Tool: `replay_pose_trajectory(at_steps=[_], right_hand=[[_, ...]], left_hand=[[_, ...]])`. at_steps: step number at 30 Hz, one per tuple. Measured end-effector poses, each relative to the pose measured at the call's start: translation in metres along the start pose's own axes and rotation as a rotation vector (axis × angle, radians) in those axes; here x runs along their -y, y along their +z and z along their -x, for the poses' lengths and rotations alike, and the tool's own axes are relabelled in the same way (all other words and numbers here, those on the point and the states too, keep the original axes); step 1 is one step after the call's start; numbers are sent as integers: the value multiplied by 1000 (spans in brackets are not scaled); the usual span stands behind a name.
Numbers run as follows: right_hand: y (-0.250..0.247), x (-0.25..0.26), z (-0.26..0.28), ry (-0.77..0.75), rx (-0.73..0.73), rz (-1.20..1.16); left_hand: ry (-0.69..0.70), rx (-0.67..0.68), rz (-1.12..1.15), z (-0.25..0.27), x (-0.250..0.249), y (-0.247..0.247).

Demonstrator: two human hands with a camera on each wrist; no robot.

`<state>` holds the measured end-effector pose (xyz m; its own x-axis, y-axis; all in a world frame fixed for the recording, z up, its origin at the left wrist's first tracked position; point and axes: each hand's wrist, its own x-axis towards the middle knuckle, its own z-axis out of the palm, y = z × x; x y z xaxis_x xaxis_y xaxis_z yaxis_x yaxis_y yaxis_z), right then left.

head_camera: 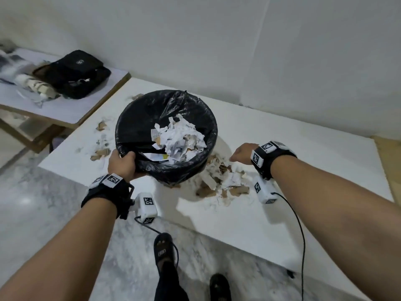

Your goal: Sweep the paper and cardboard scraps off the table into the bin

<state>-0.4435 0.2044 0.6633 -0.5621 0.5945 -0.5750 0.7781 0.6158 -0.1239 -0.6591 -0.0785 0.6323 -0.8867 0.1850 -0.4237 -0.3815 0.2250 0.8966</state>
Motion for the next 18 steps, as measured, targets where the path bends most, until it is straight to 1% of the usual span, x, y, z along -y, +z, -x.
replay_pose_trajectory(at_steps=[2, 3, 4, 6, 9, 11, 14, 18], right_hand=[[11, -5, 14, -54, 17, 21], [18, -7, 21, -75, 33, 35], [26, -8, 28, -87, 50, 44], [42, -9, 42, -105, 67, 51], [69, -6, 62, -163, 98, 98], [91, -5, 74, -194, 120, 129], [122, -5, 91, -224, 136, 168], [160, -4, 123, -249, 216, 218]], left_hand=[[-17, -69, 20, 27, 28, -17], [-20, -115, -8, 35, 46, -28], [-23, -170, -37, 26, 76, -43], [-24, -219, -55, 31, 121, -68], [-58, -237, -21, 113, 124, -85], [-78, -270, 3, 147, 141, -102], [-106, -332, -3, 170, 185, -133], [-154, -373, 7, 221, 226, -157]])
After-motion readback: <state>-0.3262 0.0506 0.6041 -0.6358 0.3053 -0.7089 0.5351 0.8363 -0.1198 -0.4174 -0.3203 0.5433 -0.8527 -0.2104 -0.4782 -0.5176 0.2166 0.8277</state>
